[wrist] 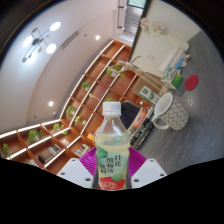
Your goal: Pour water
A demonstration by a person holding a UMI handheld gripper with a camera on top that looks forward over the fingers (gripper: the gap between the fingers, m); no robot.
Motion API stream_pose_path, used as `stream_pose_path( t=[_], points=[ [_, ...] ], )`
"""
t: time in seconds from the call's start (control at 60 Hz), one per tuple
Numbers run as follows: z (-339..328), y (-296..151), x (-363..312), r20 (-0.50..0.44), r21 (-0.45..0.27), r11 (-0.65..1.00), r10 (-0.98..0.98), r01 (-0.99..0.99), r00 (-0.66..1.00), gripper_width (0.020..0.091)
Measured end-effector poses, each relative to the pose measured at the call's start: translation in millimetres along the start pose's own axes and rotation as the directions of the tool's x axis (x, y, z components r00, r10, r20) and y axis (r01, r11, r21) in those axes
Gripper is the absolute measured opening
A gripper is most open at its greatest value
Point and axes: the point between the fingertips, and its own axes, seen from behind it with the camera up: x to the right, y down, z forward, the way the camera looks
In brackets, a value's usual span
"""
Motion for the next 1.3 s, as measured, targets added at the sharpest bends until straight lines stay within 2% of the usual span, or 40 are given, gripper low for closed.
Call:
stream_pose_path(
  t=[0.1,0.183,0.2,0.233,0.417,0.567,0.8,0.867,0.967,1.05,1.117,1.167,1.25,1.3],
  points=[
    [19,-27,11,0.012,0.032,0.966,0.255,-0.255,0.967,0.0375],
    [35,-39,19,0.023,0.030,0.902,0.431,-0.431,0.902,0.0375],
    [21,-38,10,0.015,0.027,0.885,0.465,-0.466,0.885,0.0375],
    [43,-44,21,0.025,0.031,0.858,0.512,-0.513,0.858,0.0375],
    [56,-61,22,0.062,0.010,0.660,0.749,-0.751,0.660,0.0374],
    [63,-74,26,0.099,-0.009,0.450,0.889,-0.893,0.447,0.0375],
    [66,-77,27,0.089,-0.018,0.474,0.878,-0.881,0.470,0.0375],
    [62,-74,26,0.072,-0.013,0.535,0.843,-0.845,0.532,0.0394],
    [59,-65,27,-0.018,-0.020,0.710,0.704,-0.704,0.710,0.0395],
    [55,-86,13,0.005,0.000,0.845,0.535,-0.535,0.845,0.0395],
    [49,-110,-1,0.038,0.035,0.938,0.344,-0.346,0.938,0.0394],
    [50,-126,-10,0.030,0.060,0.984,0.164,-0.166,0.986,0.0395],
    [43,-156,-13,-0.018,0.107,0.980,-0.168,0.169,0.986,0.0393],
    [43,-175,-15,-0.082,0.113,0.934,-0.331,0.339,0.940,0.0396]
  ],
)
